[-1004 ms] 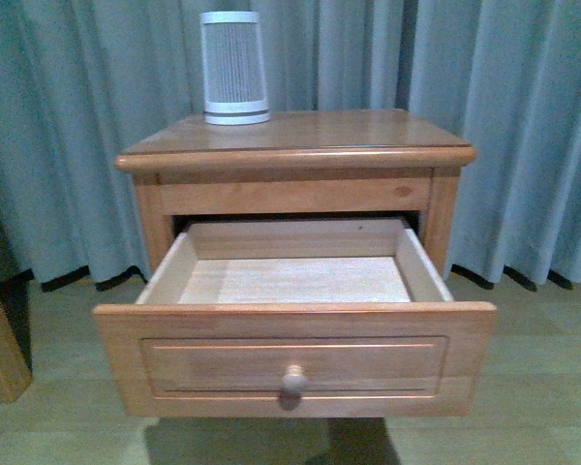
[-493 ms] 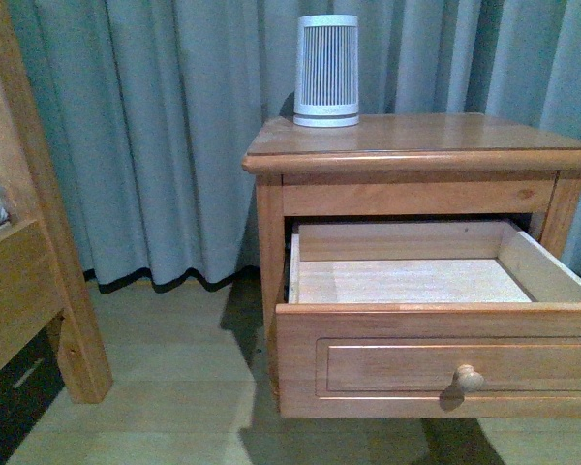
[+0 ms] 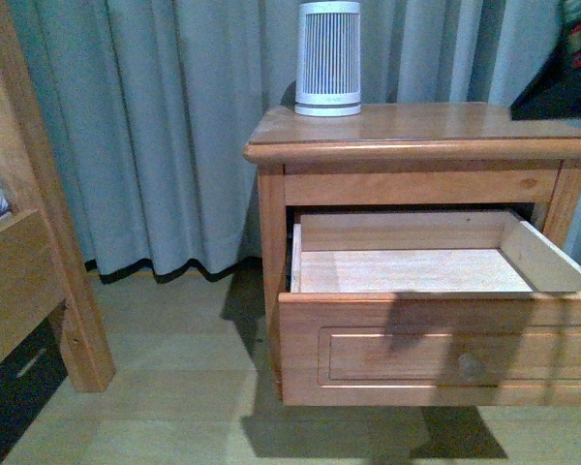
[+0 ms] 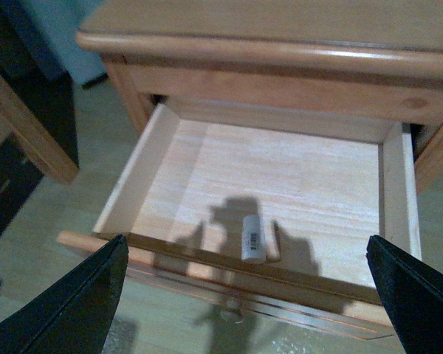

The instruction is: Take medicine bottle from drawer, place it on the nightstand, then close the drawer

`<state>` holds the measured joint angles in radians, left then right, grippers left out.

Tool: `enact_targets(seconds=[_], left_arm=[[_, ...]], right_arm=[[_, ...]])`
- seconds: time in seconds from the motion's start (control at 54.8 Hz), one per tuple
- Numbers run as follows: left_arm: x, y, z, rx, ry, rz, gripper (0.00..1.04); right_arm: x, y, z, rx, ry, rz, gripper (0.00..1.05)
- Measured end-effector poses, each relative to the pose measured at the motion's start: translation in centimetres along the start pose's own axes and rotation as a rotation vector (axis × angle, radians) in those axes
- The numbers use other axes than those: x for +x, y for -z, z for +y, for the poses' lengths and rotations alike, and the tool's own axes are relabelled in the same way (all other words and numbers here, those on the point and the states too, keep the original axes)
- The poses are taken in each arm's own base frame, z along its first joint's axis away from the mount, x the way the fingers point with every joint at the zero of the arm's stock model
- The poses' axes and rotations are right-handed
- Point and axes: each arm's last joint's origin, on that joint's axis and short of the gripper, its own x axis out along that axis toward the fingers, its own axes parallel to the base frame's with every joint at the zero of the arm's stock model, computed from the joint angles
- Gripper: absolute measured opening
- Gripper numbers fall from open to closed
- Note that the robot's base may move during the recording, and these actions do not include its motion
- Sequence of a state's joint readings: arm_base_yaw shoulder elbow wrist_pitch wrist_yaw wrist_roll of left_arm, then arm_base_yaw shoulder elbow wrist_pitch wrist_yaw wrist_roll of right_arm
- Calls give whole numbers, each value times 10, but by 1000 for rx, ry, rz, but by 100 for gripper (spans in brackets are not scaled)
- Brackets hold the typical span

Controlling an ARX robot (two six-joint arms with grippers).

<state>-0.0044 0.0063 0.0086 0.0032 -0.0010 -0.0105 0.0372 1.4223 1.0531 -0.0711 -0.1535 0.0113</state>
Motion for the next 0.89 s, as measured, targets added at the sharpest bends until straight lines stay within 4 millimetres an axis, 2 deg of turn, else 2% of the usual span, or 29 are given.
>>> enact_targets(seconds=[0.128,0.237,0.347,0.474,0.639,0.785,0.839,0.894], left_arm=[[0,0,0,0,0,0,4],[0,0,0,0,0,0,5],[0,0,0,0,0,0,24],[0,0,0,0,0,0,46],[0,0,0,0,0,0,71],[0,0,0,0,0,0,95],[0,0,0,1,0,0,100],[0,0,0,2,0,0,98]], right_arm=[[67,-14,0,0,58,144,98],[115,-15,2,-7,91,249,98],[158,-10,5,10,102,366,98],[197,1,8,47,113,491,98],[230,14,7,50,151,590,98],[244,22,7,42,157,629,98],[248,25,8,42,156,636,98],[251,30,9,39,150,646,98]])
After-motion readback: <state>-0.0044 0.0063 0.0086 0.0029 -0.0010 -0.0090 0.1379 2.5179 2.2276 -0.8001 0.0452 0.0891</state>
